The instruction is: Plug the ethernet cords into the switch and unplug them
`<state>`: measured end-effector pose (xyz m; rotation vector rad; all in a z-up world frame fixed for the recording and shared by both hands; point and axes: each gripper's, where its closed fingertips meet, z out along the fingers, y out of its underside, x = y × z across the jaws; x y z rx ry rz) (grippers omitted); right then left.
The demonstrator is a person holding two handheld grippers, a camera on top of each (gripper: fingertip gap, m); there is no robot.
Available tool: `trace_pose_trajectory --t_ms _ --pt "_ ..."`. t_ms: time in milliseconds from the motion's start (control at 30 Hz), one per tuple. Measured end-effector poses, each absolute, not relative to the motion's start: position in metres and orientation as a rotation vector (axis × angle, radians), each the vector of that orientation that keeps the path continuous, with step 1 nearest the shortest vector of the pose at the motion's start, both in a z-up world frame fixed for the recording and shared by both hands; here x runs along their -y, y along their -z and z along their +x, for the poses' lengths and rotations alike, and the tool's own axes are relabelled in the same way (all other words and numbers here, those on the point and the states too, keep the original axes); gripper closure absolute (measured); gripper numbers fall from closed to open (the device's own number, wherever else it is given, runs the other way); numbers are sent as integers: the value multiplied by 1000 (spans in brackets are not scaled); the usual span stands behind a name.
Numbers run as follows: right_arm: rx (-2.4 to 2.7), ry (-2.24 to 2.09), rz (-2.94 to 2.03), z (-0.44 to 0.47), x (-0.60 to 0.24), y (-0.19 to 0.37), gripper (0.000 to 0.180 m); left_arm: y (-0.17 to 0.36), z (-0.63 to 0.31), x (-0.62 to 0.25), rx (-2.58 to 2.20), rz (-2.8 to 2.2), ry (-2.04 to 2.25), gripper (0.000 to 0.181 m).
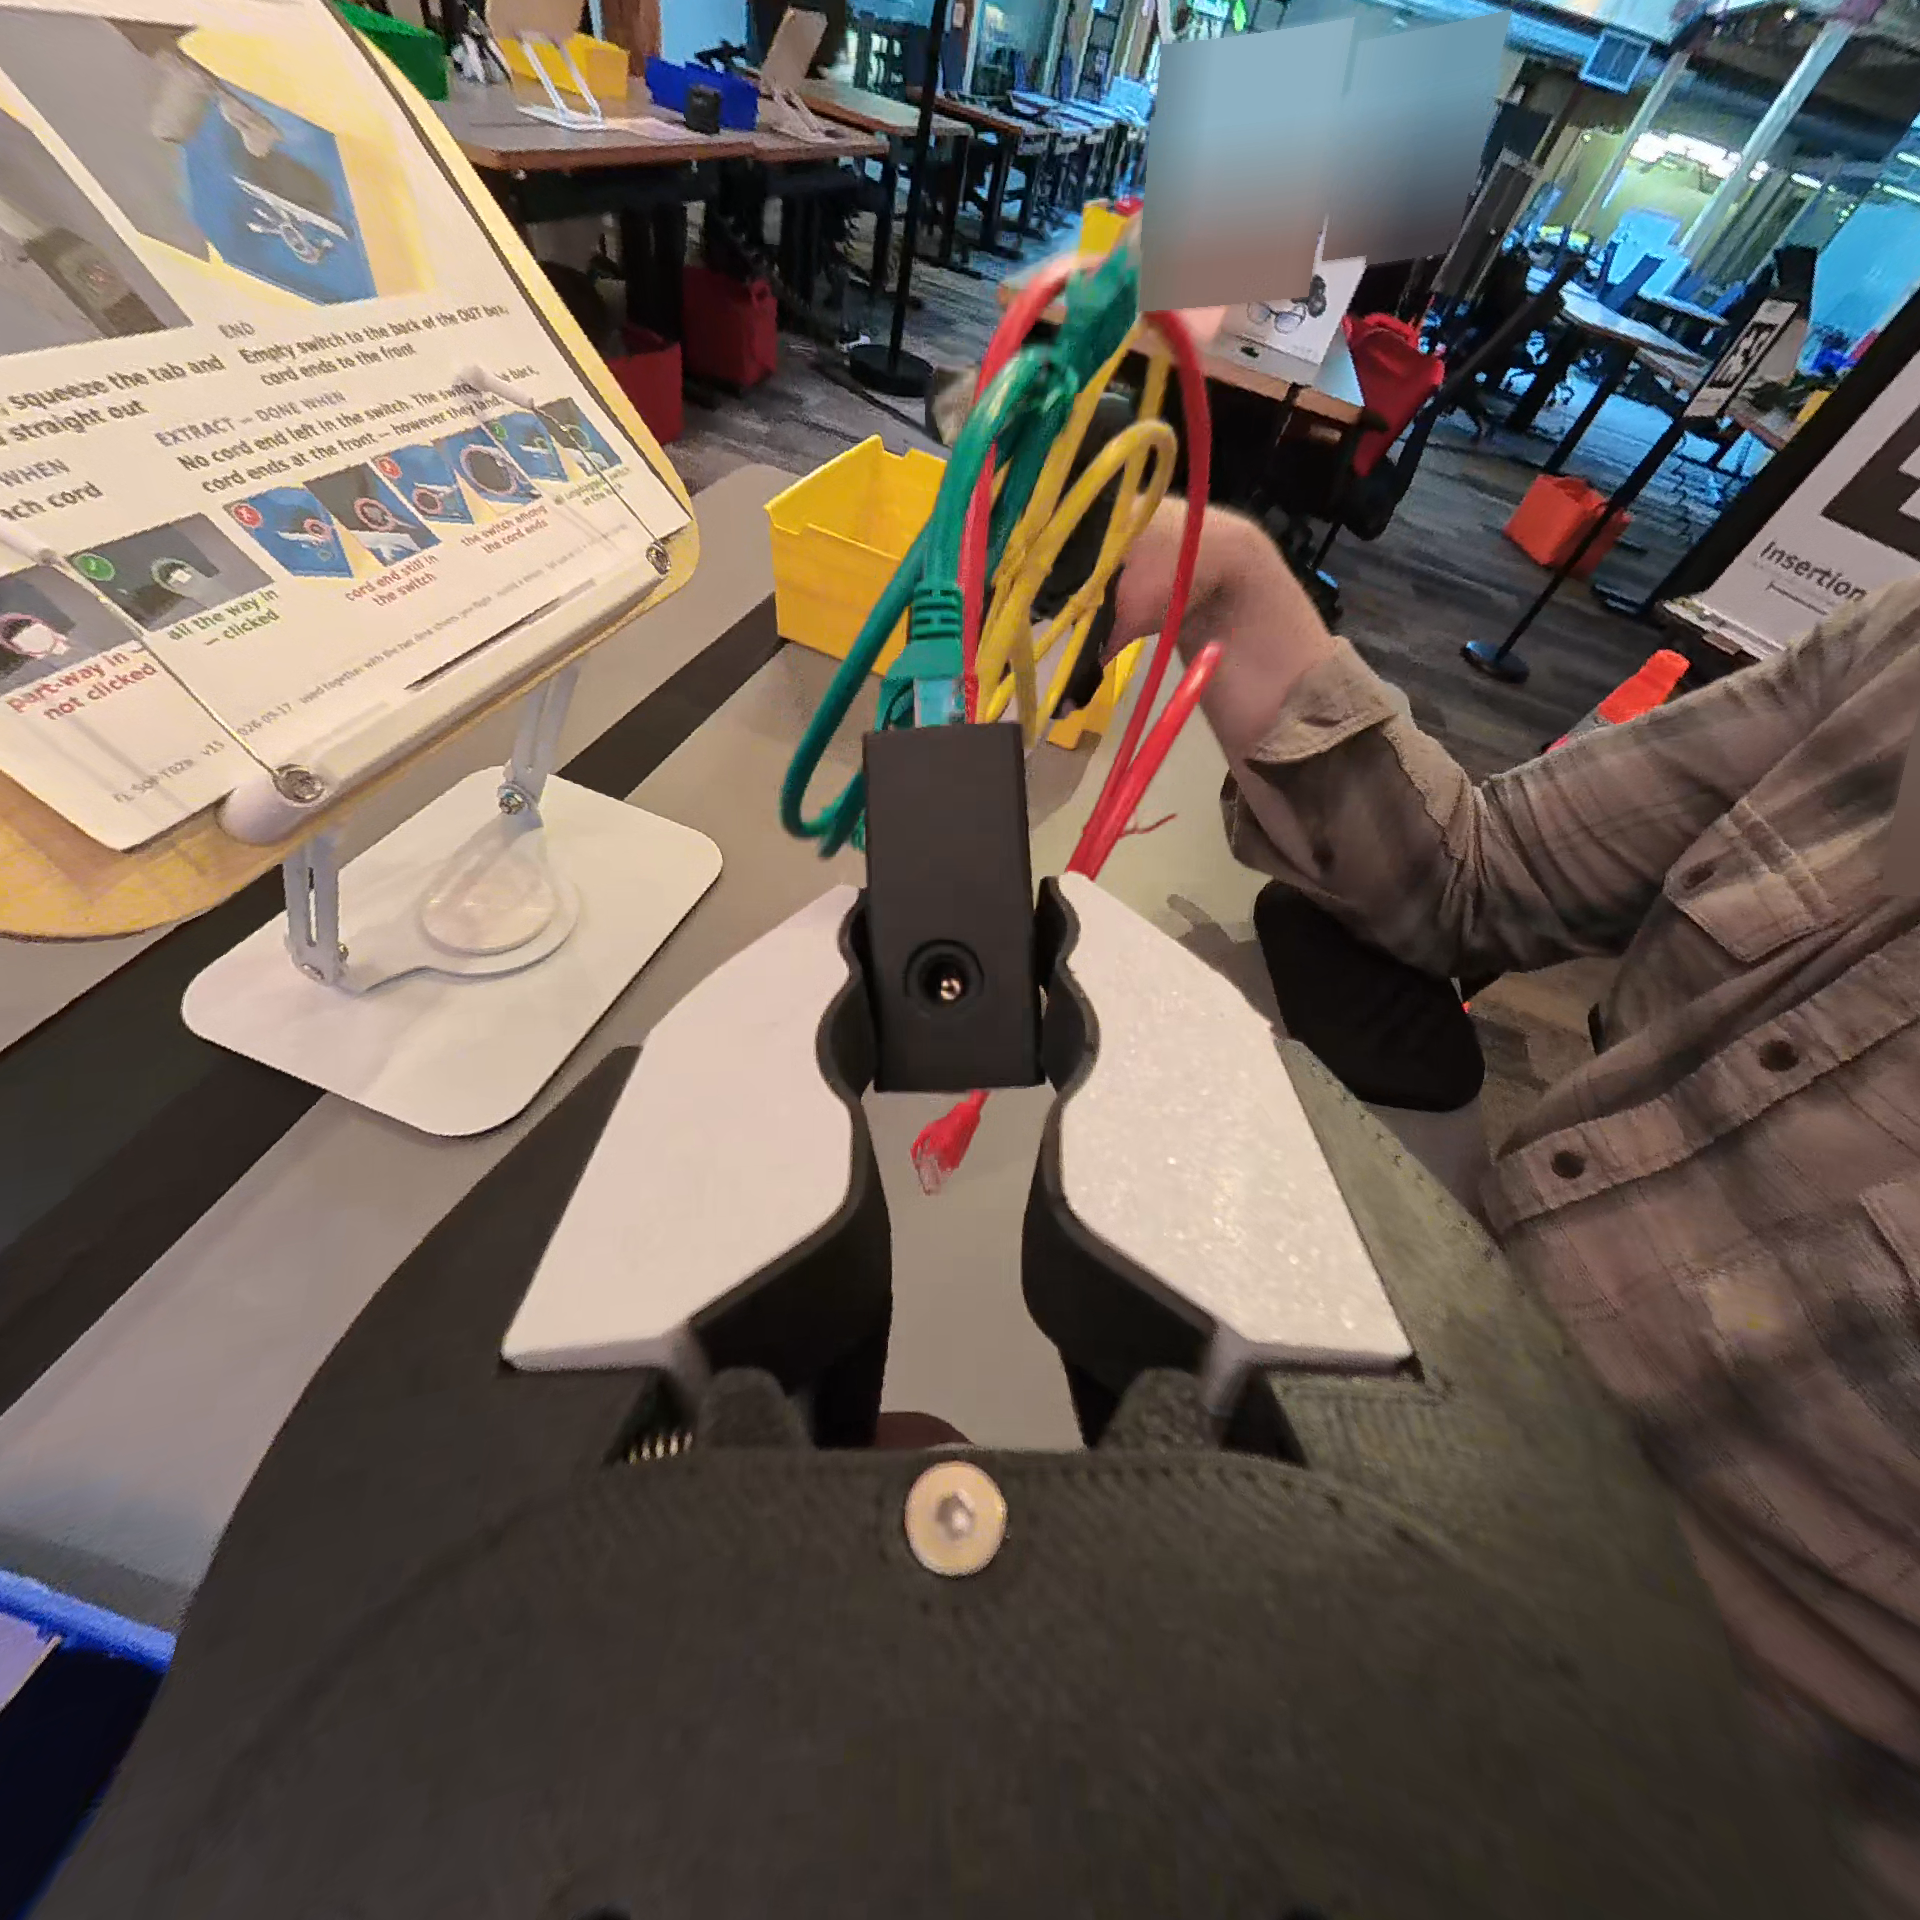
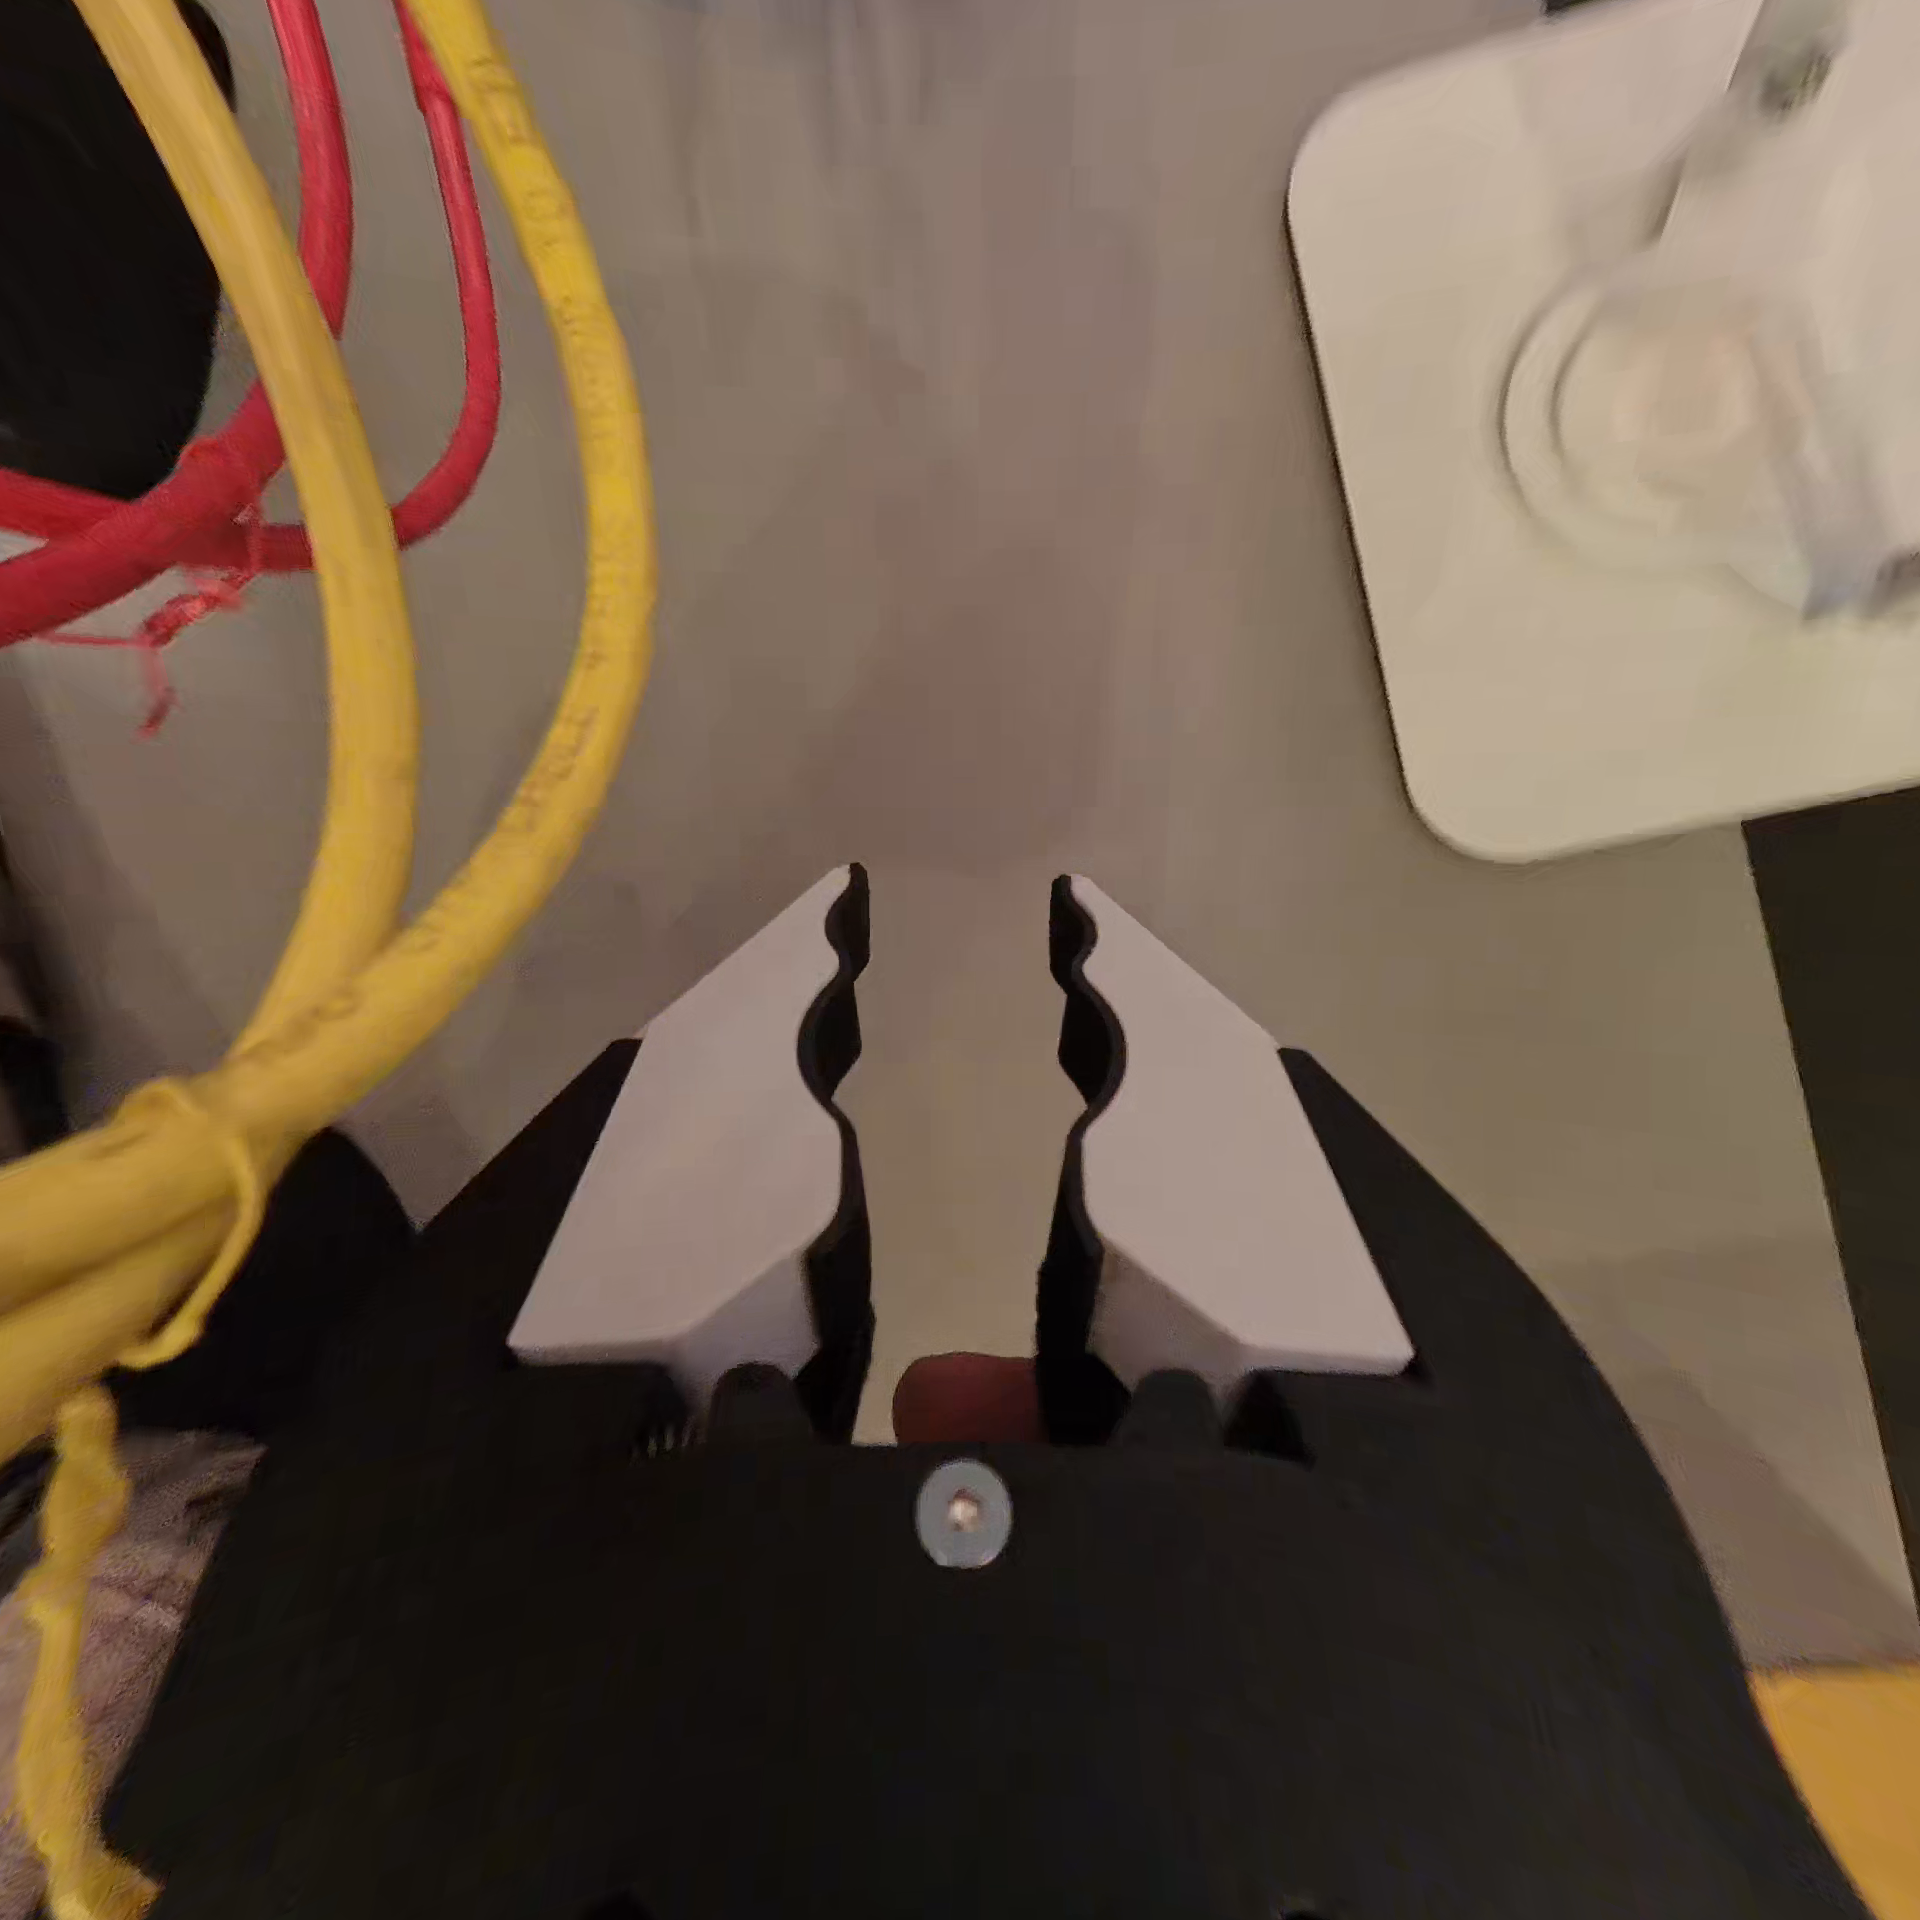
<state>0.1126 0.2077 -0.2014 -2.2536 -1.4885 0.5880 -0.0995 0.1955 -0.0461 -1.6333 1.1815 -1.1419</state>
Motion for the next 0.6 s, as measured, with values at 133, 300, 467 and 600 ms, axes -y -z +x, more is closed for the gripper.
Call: trace_pose_trajectory --t_ms 133,300,467,600 --pt "1468 -430 -2384 153 -202 209 145 52 -88 -189 -1219 -1649 1173 152" --pt "1471 -357 -2460 167 -208 230 128 55 -71 -187 -1214 -1621 1173 152" --pt "1342 -221 -2557 169 -241 254 91 40 -65 -181 -1255 -1481 932 152" --pt "1015 76 -2535 200 -297 248 92 22 -67 -168 -1291 -1364 755 152"
